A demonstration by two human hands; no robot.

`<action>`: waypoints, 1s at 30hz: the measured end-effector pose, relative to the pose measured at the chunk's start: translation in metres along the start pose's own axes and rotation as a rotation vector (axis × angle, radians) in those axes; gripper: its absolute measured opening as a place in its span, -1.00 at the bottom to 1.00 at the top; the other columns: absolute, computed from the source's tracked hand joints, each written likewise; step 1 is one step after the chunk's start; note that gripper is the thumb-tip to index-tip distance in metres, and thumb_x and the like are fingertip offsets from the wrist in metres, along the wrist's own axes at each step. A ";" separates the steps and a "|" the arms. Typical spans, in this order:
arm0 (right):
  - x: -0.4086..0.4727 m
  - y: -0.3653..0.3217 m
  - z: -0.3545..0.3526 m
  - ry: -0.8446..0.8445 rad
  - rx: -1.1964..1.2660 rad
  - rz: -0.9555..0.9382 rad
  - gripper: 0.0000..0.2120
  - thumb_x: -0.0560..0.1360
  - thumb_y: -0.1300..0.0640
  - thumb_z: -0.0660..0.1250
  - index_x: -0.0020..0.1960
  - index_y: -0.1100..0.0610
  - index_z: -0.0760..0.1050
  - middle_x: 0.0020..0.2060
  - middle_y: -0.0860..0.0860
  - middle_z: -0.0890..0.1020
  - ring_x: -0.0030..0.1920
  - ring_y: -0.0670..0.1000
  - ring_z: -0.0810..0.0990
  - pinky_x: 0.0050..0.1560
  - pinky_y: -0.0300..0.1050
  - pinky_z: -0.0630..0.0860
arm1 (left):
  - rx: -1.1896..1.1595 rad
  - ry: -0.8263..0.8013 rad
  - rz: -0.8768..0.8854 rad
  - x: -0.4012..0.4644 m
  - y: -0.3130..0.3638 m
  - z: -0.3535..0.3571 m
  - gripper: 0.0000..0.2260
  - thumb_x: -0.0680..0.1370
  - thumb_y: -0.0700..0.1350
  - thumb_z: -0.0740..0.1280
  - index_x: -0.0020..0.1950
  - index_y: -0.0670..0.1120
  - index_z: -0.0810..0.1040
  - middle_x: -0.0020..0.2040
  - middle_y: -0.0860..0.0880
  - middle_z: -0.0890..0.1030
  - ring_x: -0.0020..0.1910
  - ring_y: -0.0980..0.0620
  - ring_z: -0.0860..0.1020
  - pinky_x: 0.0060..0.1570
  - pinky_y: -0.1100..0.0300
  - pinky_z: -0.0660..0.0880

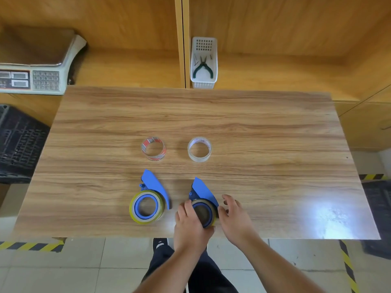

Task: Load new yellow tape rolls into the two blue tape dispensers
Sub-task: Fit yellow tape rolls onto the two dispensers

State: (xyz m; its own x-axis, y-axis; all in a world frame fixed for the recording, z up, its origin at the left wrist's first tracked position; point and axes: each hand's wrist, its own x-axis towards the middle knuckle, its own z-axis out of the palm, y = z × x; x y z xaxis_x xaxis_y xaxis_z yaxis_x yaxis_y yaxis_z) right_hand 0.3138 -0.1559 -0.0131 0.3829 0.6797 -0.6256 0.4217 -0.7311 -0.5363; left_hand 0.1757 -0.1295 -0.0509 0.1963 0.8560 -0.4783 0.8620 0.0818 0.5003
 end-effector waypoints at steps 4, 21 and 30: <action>0.003 -0.001 -0.002 0.011 -0.012 -0.017 -0.53 0.65 -0.01 0.13 0.55 -0.01 0.25 0.49 0.00 0.37 0.35 0.10 0.50 0.25 0.12 0.54 | -0.032 -0.034 -0.005 0.003 -0.004 -0.002 -0.02 0.29 0.13 0.56 0.55 -0.04 0.09 0.35 -0.01 0.28 0.36 -0.09 0.33 0.28 0.05 0.47; 0.000 -0.103 0.064 -0.040 -0.130 -0.255 -0.49 0.63 -0.01 0.18 0.56 0.00 0.22 0.45 -0.01 0.38 0.47 0.06 0.33 0.34 0.00 0.42 | -0.053 0.150 -0.094 0.013 -0.134 -0.127 -0.36 0.45 0.10 0.49 0.46 -0.01 0.37 0.30 -0.05 0.40 0.29 -0.16 0.42 0.26 0.03 0.37; 0.010 -0.131 0.099 -0.174 -0.133 -0.022 -0.35 0.61 -0.11 0.20 0.62 0.01 0.07 0.53 0.06 0.32 0.44 0.12 0.40 0.28 0.03 0.45 | -0.145 -0.068 -0.205 0.052 -0.146 -0.142 -0.32 0.52 0.21 0.40 0.55 0.05 0.24 0.48 -0.02 0.30 0.37 -0.12 0.45 0.26 -0.02 0.49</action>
State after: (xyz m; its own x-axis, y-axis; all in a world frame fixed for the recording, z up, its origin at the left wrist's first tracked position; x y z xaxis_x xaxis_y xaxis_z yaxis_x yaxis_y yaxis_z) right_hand 0.1808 -0.0592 -0.0053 0.2293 0.6669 -0.7090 0.5372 -0.6941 -0.4791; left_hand -0.0069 -0.0244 -0.0462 0.0602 0.7780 -0.6254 0.8118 0.3264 0.4842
